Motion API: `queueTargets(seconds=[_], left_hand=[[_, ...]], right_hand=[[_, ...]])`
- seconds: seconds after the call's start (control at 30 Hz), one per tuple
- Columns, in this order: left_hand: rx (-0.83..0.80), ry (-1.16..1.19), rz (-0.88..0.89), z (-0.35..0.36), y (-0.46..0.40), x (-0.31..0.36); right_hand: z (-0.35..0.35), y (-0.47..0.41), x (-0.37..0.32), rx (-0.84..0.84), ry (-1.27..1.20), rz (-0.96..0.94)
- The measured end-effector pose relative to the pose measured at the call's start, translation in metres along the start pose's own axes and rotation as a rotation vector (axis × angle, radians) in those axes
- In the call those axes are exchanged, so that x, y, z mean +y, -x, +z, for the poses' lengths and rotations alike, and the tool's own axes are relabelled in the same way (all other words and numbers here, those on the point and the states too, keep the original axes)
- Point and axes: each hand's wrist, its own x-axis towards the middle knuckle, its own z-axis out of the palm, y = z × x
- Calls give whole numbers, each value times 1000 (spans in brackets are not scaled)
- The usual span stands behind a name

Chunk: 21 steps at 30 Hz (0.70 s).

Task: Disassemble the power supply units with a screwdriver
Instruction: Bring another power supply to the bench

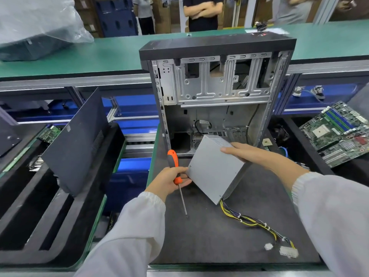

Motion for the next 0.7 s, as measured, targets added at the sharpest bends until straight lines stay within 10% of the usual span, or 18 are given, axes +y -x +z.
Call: queueTargets(seconds=[0.7], left_hand=[[271, -397, 317, -1, -2, 25]], right_hand=[[55, -20, 44, -237, -486, 231]])
